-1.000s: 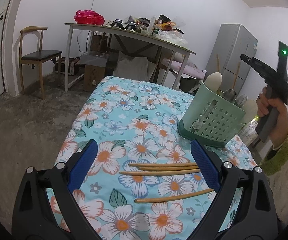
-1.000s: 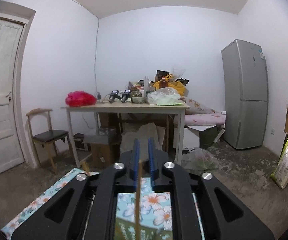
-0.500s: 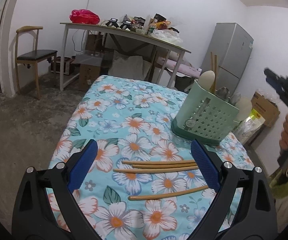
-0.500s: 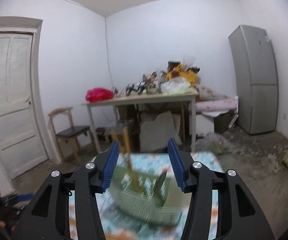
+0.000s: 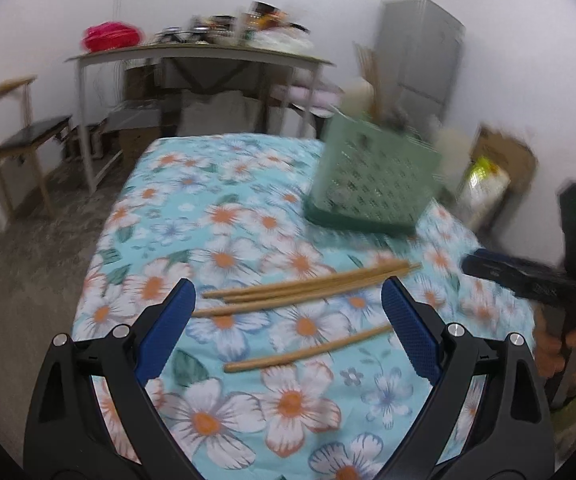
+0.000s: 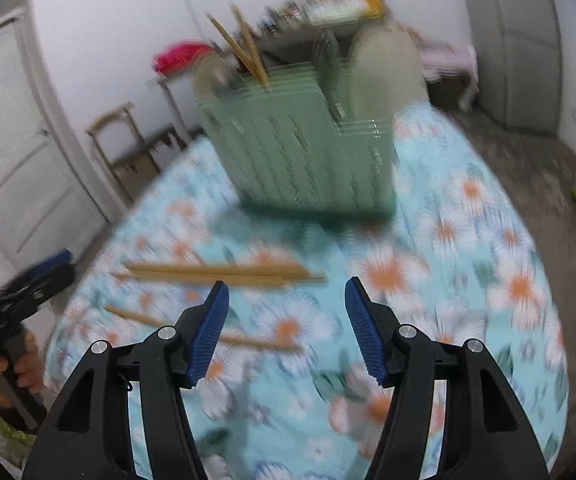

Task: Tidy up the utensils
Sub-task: 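Close the left tool on a chopstick on the cloth and lift it upright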

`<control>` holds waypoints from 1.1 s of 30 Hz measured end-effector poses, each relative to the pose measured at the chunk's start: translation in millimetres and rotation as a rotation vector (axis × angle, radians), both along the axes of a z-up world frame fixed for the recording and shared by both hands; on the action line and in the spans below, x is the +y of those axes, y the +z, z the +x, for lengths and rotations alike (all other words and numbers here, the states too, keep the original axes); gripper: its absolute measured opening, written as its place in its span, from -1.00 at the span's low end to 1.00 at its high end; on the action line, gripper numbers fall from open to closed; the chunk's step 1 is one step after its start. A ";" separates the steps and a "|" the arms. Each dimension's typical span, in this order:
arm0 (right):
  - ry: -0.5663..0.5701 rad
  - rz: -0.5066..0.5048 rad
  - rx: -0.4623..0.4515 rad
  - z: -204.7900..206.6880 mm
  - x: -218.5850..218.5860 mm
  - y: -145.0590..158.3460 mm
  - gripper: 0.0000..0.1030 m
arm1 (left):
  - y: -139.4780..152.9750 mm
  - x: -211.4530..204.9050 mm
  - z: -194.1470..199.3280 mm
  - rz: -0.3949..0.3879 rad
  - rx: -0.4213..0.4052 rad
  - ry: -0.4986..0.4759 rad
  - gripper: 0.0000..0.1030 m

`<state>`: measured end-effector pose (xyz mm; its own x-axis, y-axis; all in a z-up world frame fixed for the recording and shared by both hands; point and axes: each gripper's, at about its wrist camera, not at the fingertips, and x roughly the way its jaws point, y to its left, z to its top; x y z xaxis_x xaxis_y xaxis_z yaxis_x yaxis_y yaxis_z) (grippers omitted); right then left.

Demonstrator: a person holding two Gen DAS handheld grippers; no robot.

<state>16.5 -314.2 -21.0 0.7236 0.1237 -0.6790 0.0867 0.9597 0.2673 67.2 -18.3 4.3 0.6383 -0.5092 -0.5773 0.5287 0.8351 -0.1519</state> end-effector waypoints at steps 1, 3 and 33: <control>-0.016 0.015 0.040 3.9 -4.0 -6.5 0.14 | -2.8 -10.2 -4.0 0.038 -0.005 -0.055 0.75; -0.030 0.045 0.094 5.8 -10.2 -17.8 0.14 | -11.5 -33.9 -14.5 0.133 -0.019 -0.180 0.75; -0.025 0.210 0.195 10.8 -33.9 -42.6 0.15 | -58.6 -126.9 -0.5 0.557 0.099 -0.458 -0.25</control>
<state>27.3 -348.1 -63.6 0.5867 0.2603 -0.7668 0.1785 0.8821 0.4360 66.7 -145.2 -54.2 0.3625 -0.3266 -0.8729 0.8498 0.5004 0.1656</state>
